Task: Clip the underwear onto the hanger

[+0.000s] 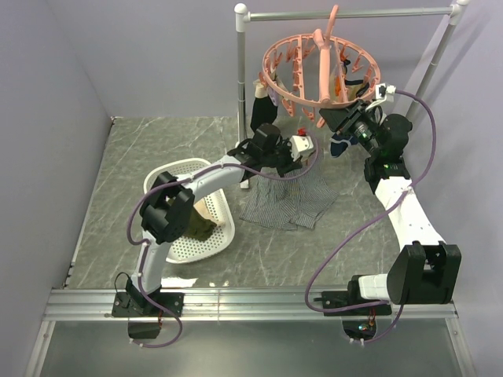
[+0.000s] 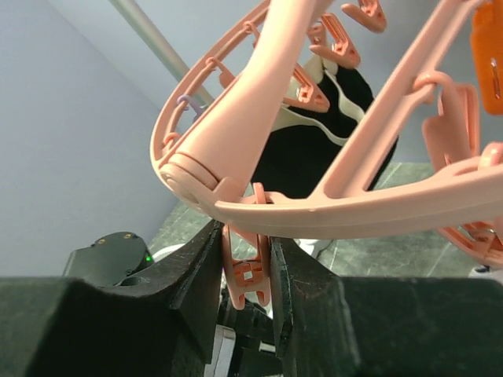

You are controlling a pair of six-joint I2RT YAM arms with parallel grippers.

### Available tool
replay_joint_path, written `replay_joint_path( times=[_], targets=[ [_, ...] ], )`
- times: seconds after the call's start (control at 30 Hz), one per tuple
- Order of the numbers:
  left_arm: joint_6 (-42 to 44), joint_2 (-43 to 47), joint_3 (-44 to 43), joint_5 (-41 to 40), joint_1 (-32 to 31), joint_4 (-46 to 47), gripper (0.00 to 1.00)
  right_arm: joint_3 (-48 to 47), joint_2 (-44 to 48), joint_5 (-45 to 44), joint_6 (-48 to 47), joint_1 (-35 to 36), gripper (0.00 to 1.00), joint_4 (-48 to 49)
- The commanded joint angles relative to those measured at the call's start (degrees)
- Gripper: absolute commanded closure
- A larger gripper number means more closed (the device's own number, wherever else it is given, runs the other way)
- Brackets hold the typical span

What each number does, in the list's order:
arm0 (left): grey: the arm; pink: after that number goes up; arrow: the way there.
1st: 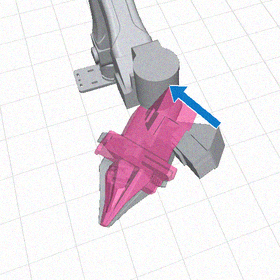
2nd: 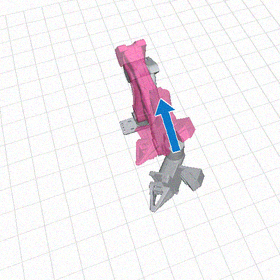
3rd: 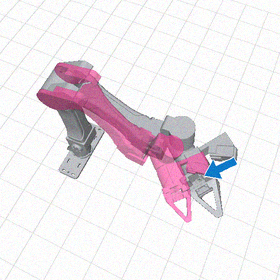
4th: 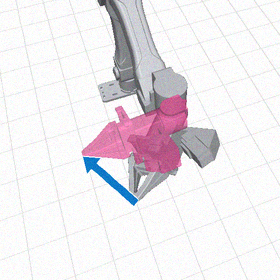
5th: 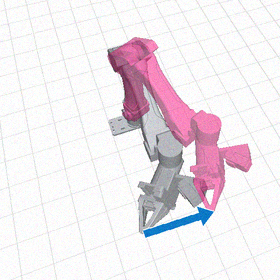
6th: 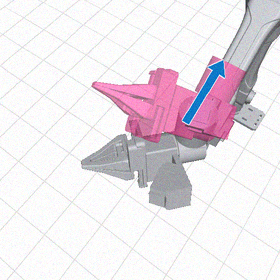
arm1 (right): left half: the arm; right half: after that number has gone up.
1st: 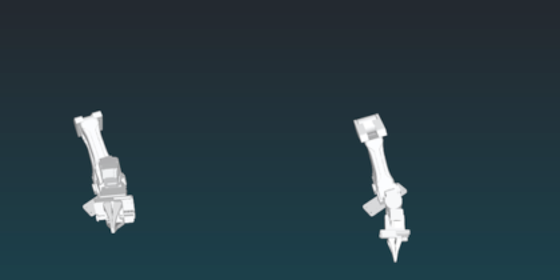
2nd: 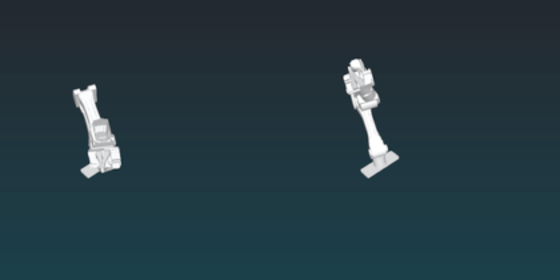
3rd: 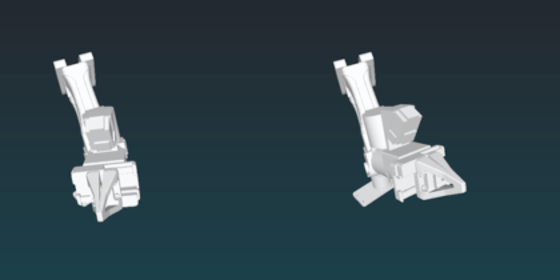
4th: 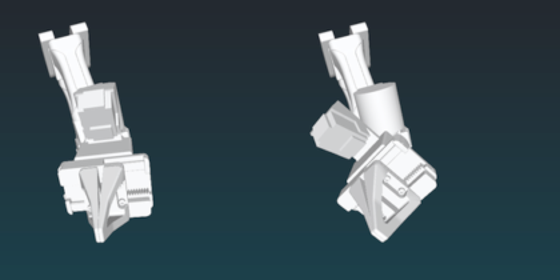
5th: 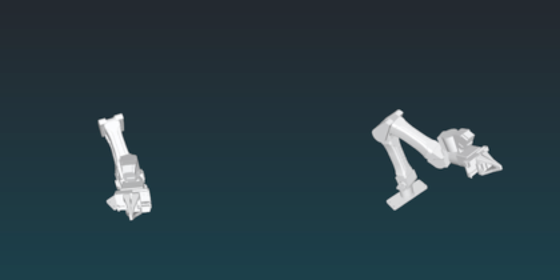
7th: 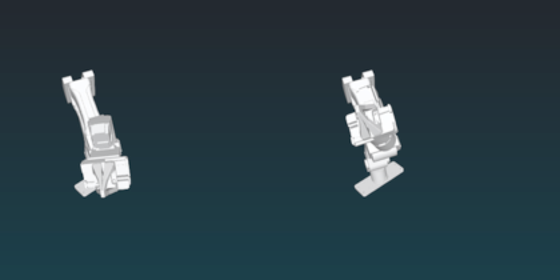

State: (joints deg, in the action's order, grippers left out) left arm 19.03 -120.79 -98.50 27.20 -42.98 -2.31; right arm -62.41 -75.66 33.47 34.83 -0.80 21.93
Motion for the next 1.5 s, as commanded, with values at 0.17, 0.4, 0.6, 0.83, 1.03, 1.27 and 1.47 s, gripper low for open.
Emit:
replay_joint_path(
  times=[0.17,0.4,0.6,0.83,1.03,1.27,1.47],
  targets=[
    [5.39,7.67,1.20,0.56,0.00,6.96,1.00,-0.70,0.34,0.18,-3.80,0.01,1.00,1.09],
    [6.29,11.10,2.26,6.10,0.44,8.45,1.00,0.01,-0.63,2.56,-5.74,-0.08,1.00,4.70],
    [9.80,11.11,0.59,12.51,1.50,9.42,1.00,0.88,-0.98,6.77,-7.32,-0.08,1.00,7.50],
    [12.26,10.32,-1.25,16.66,2.99,9.95,1.00,1.33,-1.33,12.31,-9.16,-0.08,1.00,11.11],
    [10.51,9.17,-5.30,16.92,3.52,9.34,1.00,1.68,-1.42,14.51,-10.31,-0.08,1.00,10.85],
    [6.46,5.57,-15.04,14.21,3.34,0.92,1.00,1.68,-1.69,12.32,-9.26,-0.08,1.00,10.94],
    [6.02,3.81,-17.70,12.96,2.73,-4.46,1.00,1.85,-1.25,10.91,-7.15,-0.08,1.00,12.34]
  ],
)
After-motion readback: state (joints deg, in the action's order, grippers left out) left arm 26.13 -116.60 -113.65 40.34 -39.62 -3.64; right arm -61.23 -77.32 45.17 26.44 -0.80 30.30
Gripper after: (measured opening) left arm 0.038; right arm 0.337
